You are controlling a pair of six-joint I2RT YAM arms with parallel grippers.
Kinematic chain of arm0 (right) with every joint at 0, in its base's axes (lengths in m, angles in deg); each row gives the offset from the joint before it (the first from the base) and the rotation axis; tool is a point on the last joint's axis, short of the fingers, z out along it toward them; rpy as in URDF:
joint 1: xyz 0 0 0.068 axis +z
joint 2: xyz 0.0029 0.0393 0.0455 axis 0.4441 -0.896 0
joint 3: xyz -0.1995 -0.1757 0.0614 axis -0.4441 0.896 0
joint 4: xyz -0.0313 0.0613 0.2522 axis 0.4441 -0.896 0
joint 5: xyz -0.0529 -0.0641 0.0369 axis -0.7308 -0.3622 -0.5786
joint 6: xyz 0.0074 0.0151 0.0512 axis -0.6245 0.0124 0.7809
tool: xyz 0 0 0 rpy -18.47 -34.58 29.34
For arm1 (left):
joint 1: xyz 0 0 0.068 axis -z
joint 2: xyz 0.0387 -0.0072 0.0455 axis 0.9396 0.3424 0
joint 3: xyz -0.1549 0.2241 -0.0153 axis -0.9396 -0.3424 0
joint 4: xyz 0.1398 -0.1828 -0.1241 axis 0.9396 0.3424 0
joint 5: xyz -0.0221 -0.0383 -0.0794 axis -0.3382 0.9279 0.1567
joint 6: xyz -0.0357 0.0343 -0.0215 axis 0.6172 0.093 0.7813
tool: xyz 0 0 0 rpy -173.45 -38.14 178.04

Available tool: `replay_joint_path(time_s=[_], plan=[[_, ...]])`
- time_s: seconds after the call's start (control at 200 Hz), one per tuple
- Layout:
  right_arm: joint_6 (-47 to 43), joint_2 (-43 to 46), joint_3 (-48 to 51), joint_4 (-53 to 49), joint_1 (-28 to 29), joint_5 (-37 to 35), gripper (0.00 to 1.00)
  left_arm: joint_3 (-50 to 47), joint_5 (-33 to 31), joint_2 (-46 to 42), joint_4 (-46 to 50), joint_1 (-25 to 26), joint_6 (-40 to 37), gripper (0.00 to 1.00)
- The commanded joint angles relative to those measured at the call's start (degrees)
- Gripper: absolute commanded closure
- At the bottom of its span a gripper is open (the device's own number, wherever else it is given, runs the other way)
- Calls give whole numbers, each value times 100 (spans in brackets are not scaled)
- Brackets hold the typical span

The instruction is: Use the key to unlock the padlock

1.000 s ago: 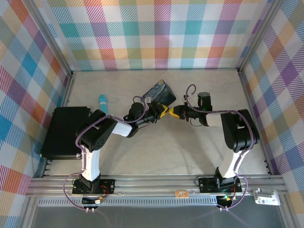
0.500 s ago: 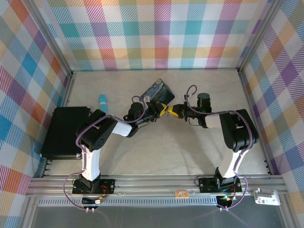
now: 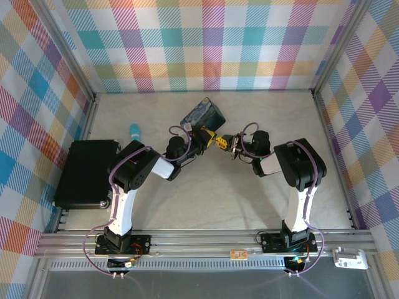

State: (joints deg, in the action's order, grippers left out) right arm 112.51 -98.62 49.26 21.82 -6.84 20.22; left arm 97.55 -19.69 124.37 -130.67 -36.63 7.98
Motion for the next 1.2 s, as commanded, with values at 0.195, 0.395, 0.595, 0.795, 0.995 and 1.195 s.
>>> replay_joint_path(time_s=[0.195,0.395,0.595,0.795,0.995,1.195], plan=[[883,63,-162,994,563,-185,100,1,564,-70,116,357,-193,100],[-91,-415,-140,969,526,-44,98,75,510,-328,633,331,-290,100],[-1671,-701,20,985,302,-142,93,104,400,-693,1416,263,-539,100],[-2665,-714,127,775,271,-28,75,160,280,-756,1677,237,-563,100],[-4019,-227,302,-363,41,17,55,149,70,-935,2031,221,-818,100],[-5657,798,228,-2714,-116,-235,51,301,35,-1161,2912,207,-1321,100]])
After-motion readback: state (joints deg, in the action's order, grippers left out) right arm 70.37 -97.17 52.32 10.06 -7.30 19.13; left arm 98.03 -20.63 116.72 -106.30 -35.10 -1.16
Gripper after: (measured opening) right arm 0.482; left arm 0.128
